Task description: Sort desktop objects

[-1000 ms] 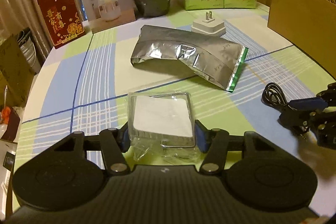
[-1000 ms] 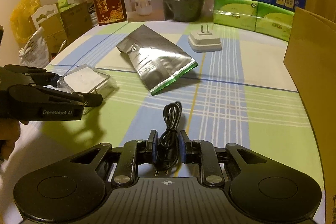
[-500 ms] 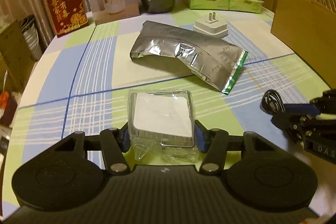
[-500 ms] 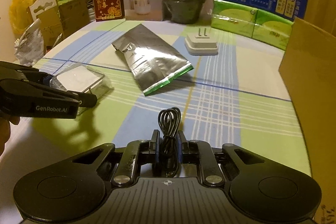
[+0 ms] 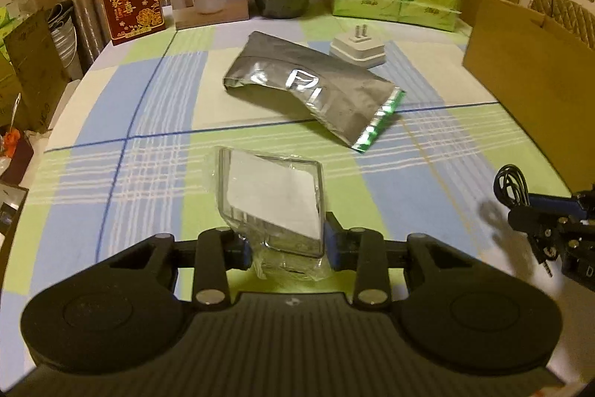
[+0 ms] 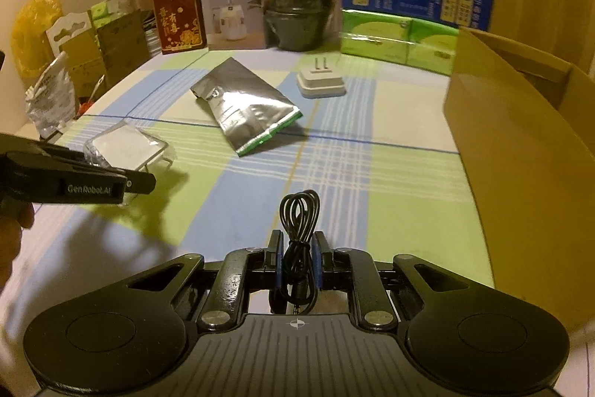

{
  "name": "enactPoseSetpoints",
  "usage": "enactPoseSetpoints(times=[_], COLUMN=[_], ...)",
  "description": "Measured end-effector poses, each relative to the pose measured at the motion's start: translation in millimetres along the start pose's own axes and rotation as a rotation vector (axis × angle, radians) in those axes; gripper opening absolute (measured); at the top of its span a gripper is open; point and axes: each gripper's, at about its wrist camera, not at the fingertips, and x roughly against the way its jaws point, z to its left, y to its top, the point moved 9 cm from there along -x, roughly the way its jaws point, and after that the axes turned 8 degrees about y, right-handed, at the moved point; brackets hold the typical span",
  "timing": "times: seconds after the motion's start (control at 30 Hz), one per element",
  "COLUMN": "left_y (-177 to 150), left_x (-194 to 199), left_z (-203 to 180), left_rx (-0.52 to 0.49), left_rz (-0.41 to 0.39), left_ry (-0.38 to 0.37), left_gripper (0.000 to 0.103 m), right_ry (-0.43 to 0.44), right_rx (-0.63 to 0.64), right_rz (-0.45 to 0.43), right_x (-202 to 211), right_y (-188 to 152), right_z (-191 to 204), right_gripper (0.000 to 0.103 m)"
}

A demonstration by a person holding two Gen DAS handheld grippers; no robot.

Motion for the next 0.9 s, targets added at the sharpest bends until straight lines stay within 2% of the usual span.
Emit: enactPoseSetpoints(times=[0.17,0.4,0.5,0.9], left_y=[-13.0,-34.8,-40.6,-35.3], left_x=[24.2,68.7,84.9,142.2], left_z=[-29.0,-75.8,-89.0,-125.4], left_rx=[0.012,-0.078,-0.069,-0.036], left_rz=[-0.018,-0.074,-0.078,-0.109], left_ry=[-0.018,0.012,0.007,-0.020], left_gripper=[0.030,0.030,0.030,0.030], right_ry=[-0.005,-0.021,-0.024,-0.058], right_rx=[-0.025,-0.045,-0.039,-0.035], right_rz=[-0.012,-0.029,-0.045,-0.116], right_x=[28.8,69.4,86.3,146.6], right_y=[-7.9,-20.0,-20.0,-15.9], right_z=[-7.9,-21.8,-24.6,-41.4], right_gripper=[0.012,0.012,0.012,0.012])
